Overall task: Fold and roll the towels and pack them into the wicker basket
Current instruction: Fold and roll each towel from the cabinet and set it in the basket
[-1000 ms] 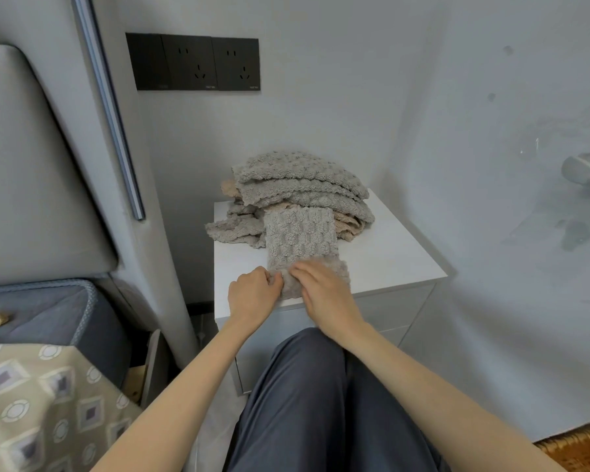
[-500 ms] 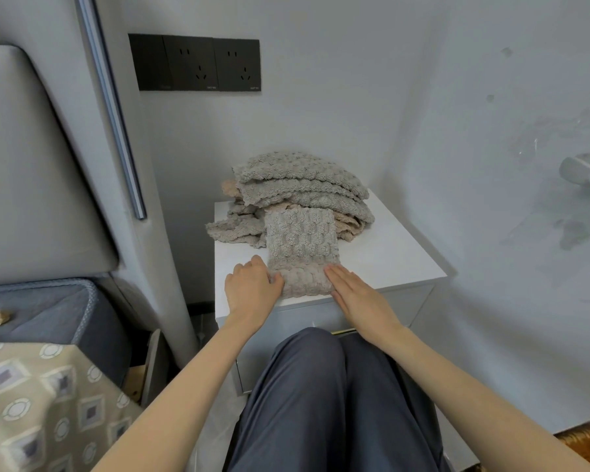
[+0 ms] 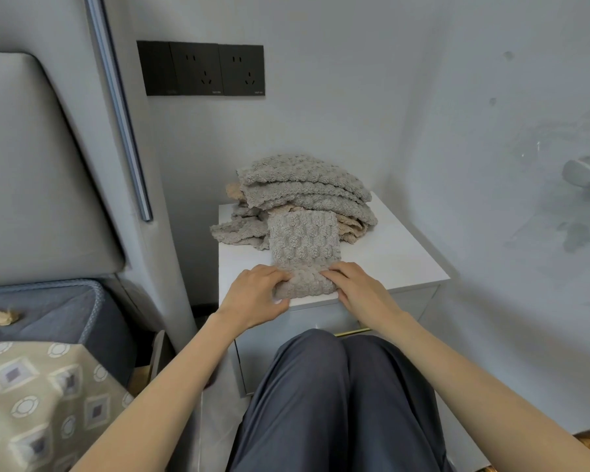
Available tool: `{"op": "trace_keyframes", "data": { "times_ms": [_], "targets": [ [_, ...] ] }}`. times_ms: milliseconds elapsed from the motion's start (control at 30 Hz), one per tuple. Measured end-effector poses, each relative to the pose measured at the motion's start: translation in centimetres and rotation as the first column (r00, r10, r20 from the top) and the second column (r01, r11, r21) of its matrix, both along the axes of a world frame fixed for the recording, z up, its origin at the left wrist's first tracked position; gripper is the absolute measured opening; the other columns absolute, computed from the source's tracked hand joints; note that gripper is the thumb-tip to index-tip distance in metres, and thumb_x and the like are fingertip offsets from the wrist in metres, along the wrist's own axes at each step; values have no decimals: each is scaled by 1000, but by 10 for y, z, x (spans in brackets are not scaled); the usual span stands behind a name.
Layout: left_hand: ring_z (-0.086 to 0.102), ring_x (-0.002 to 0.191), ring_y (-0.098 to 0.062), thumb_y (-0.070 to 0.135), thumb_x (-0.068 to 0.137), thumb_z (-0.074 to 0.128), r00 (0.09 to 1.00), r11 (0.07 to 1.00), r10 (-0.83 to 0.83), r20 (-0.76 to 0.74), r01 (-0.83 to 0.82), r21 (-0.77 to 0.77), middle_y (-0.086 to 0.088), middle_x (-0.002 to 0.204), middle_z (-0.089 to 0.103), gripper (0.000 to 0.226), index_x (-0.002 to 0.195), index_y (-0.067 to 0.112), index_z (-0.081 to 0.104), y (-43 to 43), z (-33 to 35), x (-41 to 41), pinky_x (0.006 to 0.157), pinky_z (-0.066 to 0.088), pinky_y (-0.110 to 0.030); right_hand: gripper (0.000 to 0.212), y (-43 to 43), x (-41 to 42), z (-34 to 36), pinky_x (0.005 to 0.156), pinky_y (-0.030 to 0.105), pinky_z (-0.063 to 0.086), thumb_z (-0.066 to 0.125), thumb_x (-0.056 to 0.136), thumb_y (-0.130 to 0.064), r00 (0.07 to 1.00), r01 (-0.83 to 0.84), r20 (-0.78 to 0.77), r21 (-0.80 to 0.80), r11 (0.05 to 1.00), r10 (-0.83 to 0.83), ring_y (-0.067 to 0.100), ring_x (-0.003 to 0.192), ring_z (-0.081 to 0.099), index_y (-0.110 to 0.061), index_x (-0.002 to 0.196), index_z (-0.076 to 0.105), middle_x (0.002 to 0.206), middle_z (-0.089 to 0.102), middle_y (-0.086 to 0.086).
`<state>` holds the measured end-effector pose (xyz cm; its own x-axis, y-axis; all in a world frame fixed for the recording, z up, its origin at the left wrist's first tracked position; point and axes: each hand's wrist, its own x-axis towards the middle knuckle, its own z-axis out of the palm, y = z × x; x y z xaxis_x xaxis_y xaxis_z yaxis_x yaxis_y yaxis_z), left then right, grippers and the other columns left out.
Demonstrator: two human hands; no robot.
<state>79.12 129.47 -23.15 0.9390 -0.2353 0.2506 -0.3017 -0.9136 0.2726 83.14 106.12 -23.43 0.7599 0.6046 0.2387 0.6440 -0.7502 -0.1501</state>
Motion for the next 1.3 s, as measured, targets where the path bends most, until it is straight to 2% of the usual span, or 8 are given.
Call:
{"op": "trace_keyframes", "data": {
  "times_ms": [133, 267, 400, 767, 1000, 1067, 1167, 1300],
  "targets": [
    [53, 112, -20, 24, 87, 58, 999, 995, 41, -17, -43, -89, 1, 115, 64, 36, 121, 15, 60, -1, 0, 0, 92, 40, -29, 36, -4, 7, 4, 90, 32, 40, 48, 96, -9, 1000, 16, -14, 23, 1000, -15, 23, 109, 51, -13, 131, 54, 121, 61, 3],
    [50, 91, -18, 26, 88, 56, 990, 956, 65, -123, -97, -278, -1, 86, 62, 1, 89, 25, 56, -1, 3, -3, 69, 36, -29, 23, -10, 6, 11, 73, 33, 38, 48, 96, -18, 963, 123, -261, 186, 975, -71, 19, 90, 45, -20, 115, 62, 79, 57, 0],
    [49, 71, -22, 31, 91, 54, 972, 904, 104, -211, -181, -388, -11, 73, 60, 29, 74, 7, 52, 1, 4, -3, 59, 32, -28, 27, -11, 6, 19, 56, 30, 25, 49, 98, -23, 901, 216, -425, 282, 935, -80, 17, 64, 40, -23, 71, 44, 60, 44, 2],
    [41, 58, -18, 40, 97, 44, 933, 887, 232, -275, -319, -335, 1, 60, 44, 44, 63, 14, 36, -9, 4, 4, 52, 26, -31, 16, 0, 2, 12, 54, 30, 31, 47, 98, -35, 826, 414, -533, 355, 838, -182, 11, 52, 44, -19, 101, 45, 59, 52, -4],
    [50, 61, -25, 45, 92, 46, 880, 859, 413, -233, -462, -223, -2, 58, 51, 48, 58, 13, 40, -16, 2, 10, 57, 33, -30, 24, 0, -1, 4, 59, 32, 41, 59, 91, -39, 863, 484, -353, 376, 790, -361, 17, 68, 56, -19, 92, 46, 68, 59, -3],
    [52, 63, -25, 44, 91, 46, 874, 859, 426, -232, -472, -199, 0, 59, 51, 45, 58, 14, 41, -18, 1, 12, 60, 34, -30, 17, 3, -3, 7, 63, 31, 39, 61, 90, -31, 908, 418, -159, 369, 830, -387, 17, 79, 53, -19, 96, 51, 78, 58, -3],
    [52, 63, -25, 41, 89, 47, 864, 851, 434, -254, -486, -198, 1, 58, 50, 42, 57, 15, 40, -18, 2, 15, 60, 33, -30, 16, 18, -11, 12, 81, 35, 45, 62, 88, -10, 950, 170, 196, 325, 931, -241, 24, 96, 56, -10, 105, 64, 100, 64, 3],
    [56, 67, -26, 42, 88, 49, 854, 840, 439, -279, -500, -210, 2, 60, 53, 42, 58, 15, 44, -17, 1, 15, 64, 37, -31, 32, 46, -26, -3, 100, 40, 46, 64, 87, -6, 961, -64, 276, 190, 980, 9, 27, 111, 61, -3, 119, 64, 120, 65, 9]
  ]
}}
